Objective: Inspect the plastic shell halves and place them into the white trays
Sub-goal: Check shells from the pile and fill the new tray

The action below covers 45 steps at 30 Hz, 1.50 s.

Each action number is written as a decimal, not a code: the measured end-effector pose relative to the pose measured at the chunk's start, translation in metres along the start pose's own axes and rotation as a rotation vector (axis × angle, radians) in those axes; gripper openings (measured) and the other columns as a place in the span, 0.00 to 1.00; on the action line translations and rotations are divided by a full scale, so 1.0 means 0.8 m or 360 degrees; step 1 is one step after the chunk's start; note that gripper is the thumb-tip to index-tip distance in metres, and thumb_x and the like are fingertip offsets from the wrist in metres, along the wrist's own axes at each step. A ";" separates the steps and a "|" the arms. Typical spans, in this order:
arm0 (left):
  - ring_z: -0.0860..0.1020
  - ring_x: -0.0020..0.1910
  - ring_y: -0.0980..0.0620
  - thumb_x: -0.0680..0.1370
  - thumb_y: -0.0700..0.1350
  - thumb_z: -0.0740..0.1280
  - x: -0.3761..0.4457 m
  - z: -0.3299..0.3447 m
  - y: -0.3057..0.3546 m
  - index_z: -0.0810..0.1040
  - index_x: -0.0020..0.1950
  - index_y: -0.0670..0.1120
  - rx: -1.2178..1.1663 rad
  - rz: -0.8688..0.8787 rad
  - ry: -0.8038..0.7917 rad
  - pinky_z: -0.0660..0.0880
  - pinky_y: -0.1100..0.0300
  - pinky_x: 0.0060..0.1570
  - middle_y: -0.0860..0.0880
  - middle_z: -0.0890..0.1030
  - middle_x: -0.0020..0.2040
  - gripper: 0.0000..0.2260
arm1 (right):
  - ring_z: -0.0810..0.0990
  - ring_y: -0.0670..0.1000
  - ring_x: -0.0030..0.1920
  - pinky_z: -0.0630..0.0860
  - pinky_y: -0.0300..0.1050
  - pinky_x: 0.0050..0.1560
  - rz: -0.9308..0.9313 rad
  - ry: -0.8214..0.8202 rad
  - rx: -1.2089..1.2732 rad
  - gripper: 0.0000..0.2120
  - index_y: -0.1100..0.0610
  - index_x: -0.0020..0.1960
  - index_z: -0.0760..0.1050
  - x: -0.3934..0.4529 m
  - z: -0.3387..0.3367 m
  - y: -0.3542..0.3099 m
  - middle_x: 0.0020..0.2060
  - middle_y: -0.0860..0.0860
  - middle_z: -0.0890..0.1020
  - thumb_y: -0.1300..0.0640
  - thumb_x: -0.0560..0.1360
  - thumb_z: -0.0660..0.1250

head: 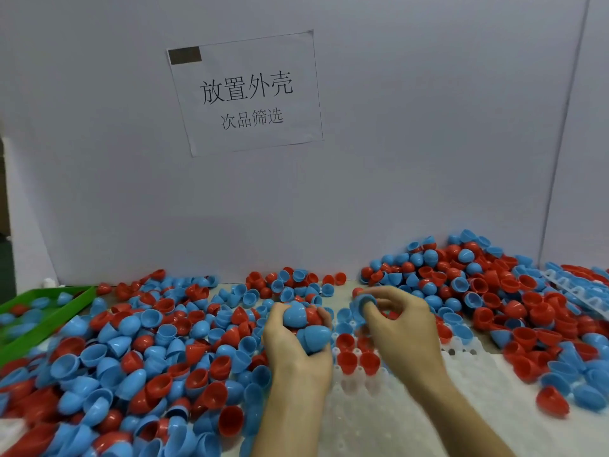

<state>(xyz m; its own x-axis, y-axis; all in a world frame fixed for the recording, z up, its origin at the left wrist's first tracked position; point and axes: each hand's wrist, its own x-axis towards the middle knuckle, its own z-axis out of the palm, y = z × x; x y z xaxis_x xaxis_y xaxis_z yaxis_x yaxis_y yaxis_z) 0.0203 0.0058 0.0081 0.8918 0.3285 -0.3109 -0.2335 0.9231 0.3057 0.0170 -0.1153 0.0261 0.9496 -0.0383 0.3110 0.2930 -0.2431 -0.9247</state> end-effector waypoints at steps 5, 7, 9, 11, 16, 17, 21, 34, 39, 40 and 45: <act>0.76 0.36 0.49 0.76 0.37 0.66 0.002 -0.003 0.016 0.75 0.57 0.43 0.0032 0.0054 0.0029 0.78 0.60 0.26 0.40 0.75 0.52 0.10 | 0.84 0.44 0.32 0.78 0.34 0.32 0.0295 -0.0536 -0.0713 0.16 0.49 0.45 0.83 0.028 -0.073 0.029 0.44 0.51 0.83 0.68 0.78 0.64; 0.77 0.36 0.48 0.77 0.37 0.66 -0.002 -0.003 0.017 0.74 0.67 0.43 0.0106 0.0076 0.0046 0.77 0.59 0.26 0.39 0.75 0.54 0.18 | 0.85 0.43 0.35 0.80 0.35 0.35 0.0350 -0.0643 -0.0881 0.15 0.48 0.45 0.84 0.034 -0.088 0.034 0.45 0.49 0.84 0.65 0.79 0.64; 0.78 0.37 0.47 0.77 0.37 0.66 -0.001 -0.003 0.019 0.72 0.71 0.43 0.0131 0.0084 0.0058 0.77 0.59 0.26 0.39 0.76 0.55 0.22 | 0.86 0.44 0.36 0.79 0.35 0.36 0.0571 -0.0856 -0.0968 0.16 0.47 0.44 0.86 0.041 -0.107 0.031 0.47 0.49 0.84 0.63 0.79 0.63; 0.78 0.36 0.47 0.77 0.37 0.66 0.001 -0.003 0.022 0.71 0.72 0.42 0.0141 0.0104 0.0057 0.77 0.59 0.26 0.39 0.76 0.54 0.23 | 0.84 0.46 0.33 0.75 0.35 0.35 0.0802 -0.1171 -0.1072 0.19 0.45 0.43 0.87 0.038 -0.122 0.022 0.42 0.49 0.86 0.62 0.80 0.61; 0.78 0.34 0.48 0.77 0.36 0.67 0.007 -0.009 0.028 0.71 0.72 0.43 0.0173 0.0126 0.0069 0.78 0.58 0.26 0.39 0.76 0.51 0.23 | 0.83 0.38 0.37 0.80 0.34 0.40 0.0404 -0.1211 -0.1079 0.14 0.42 0.52 0.83 0.036 -0.091 0.001 0.51 0.46 0.85 0.60 0.80 0.64; 0.78 0.35 0.48 0.77 0.37 0.67 0.008 -0.010 0.029 0.72 0.72 0.43 0.0180 0.0127 0.0070 0.78 0.58 0.26 0.39 0.76 0.52 0.23 | 0.83 0.37 0.47 0.82 0.38 0.49 0.0145 -0.1063 -0.0612 0.16 0.41 0.61 0.79 0.034 -0.074 -0.004 0.57 0.44 0.83 0.61 0.79 0.67; 0.77 0.35 0.47 0.77 0.38 0.67 0.013 -0.014 0.027 0.73 0.71 0.44 0.0209 0.0115 0.0123 0.78 0.57 0.28 0.38 0.77 0.52 0.21 | 0.78 0.43 0.64 0.77 0.47 0.62 -0.0222 -0.0873 0.0560 0.39 0.26 0.69 0.65 0.022 -0.020 -0.025 0.69 0.32 0.72 0.67 0.74 0.67; 0.77 0.31 0.49 0.77 0.40 0.68 0.001 -0.011 0.010 0.72 0.71 0.42 0.0515 -0.0153 -0.0077 0.77 0.59 0.26 0.39 0.77 0.50 0.23 | 0.83 0.38 0.44 0.81 0.35 0.43 -0.0166 -0.0522 -0.0285 0.10 0.42 0.54 0.80 0.008 -0.010 0.014 0.45 0.42 0.85 0.56 0.79 0.66; 0.80 0.49 0.40 0.77 0.43 0.69 -0.001 -0.009 0.007 0.74 0.69 0.44 0.0674 -0.0183 -0.0120 0.81 0.49 0.40 0.33 0.79 0.64 0.20 | 0.83 0.43 0.45 0.83 0.41 0.47 -0.0291 -0.0570 -0.0220 0.08 0.41 0.51 0.81 0.002 0.004 0.016 0.43 0.39 0.84 0.55 0.78 0.69; 0.80 0.50 0.40 0.77 0.42 0.69 -0.001 -0.009 0.007 0.74 0.69 0.44 0.0676 -0.0169 -0.0123 0.81 0.47 0.43 0.33 0.78 0.65 0.21 | 0.83 0.43 0.46 0.82 0.40 0.47 -0.0331 -0.0549 -0.0224 0.08 0.40 0.50 0.81 0.001 0.005 0.016 0.43 0.37 0.84 0.54 0.78 0.69; 0.80 0.50 0.40 0.77 0.44 0.68 0.008 -0.013 0.006 0.72 0.73 0.43 0.0659 -0.0028 -0.0040 0.80 0.45 0.50 0.38 0.79 0.60 0.25 | 0.82 0.47 0.42 0.81 0.39 0.41 -0.0371 -0.0700 -0.0224 0.15 0.38 0.48 0.77 -0.003 0.003 0.014 0.44 0.41 0.80 0.45 0.65 0.79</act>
<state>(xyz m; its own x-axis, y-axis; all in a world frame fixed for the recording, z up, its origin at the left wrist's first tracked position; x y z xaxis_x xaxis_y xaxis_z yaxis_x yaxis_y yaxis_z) 0.0205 0.0145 -0.0017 0.9047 0.3035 -0.2990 -0.0470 0.7685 0.6381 0.0180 -0.1158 0.0145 0.8267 0.4363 0.3554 0.5132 -0.3257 -0.7941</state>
